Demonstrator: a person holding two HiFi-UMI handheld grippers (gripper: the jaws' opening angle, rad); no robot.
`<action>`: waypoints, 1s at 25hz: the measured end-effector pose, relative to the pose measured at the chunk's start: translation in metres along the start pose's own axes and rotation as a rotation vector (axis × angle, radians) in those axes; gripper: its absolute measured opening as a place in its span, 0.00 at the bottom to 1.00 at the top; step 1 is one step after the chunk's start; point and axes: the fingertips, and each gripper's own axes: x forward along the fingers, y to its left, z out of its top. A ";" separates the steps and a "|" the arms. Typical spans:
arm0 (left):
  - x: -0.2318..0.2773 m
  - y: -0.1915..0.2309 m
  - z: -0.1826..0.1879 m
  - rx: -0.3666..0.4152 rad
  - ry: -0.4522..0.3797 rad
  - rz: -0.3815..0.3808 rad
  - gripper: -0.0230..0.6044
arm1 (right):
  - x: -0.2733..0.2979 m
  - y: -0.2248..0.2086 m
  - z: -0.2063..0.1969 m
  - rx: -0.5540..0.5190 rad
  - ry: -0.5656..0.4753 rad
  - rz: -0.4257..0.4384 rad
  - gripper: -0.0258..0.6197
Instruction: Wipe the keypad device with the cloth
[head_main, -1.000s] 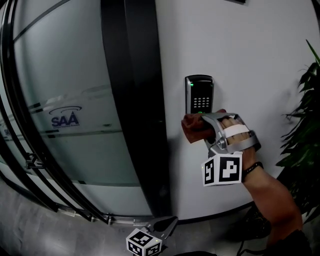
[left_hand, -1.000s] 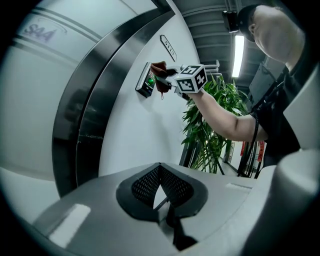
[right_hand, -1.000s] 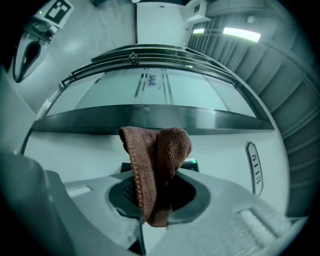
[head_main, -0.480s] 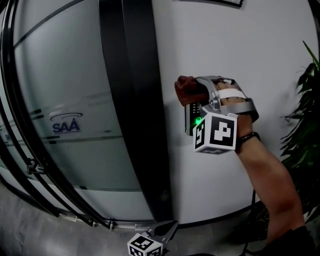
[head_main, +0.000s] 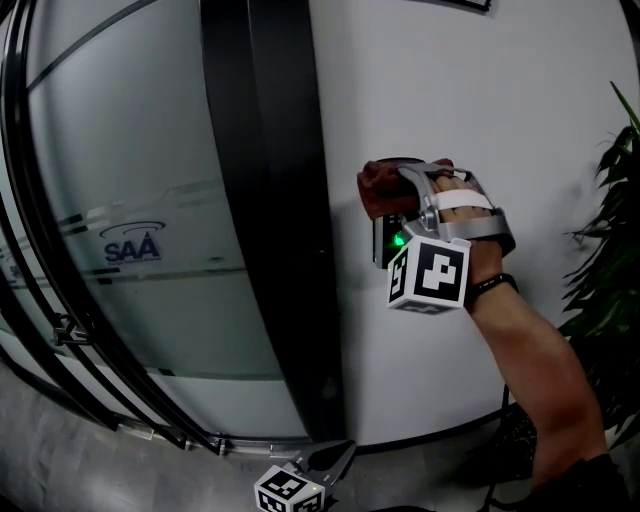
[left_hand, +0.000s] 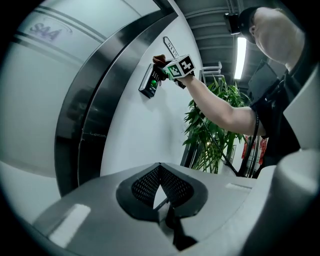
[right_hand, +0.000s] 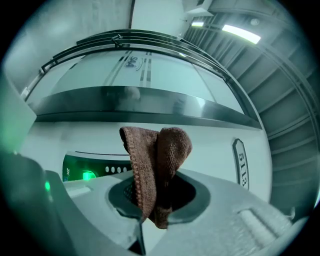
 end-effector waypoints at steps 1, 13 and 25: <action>0.000 0.000 -0.001 0.000 0.003 -0.004 0.06 | -0.001 0.003 0.000 -0.004 -0.002 0.003 0.13; 0.006 -0.002 -0.002 0.007 0.019 -0.017 0.06 | -0.010 0.027 0.000 -0.008 -0.011 0.038 0.12; 0.004 -0.005 -0.002 0.009 0.023 -0.013 0.06 | -0.019 0.053 -0.007 0.017 -0.010 0.078 0.13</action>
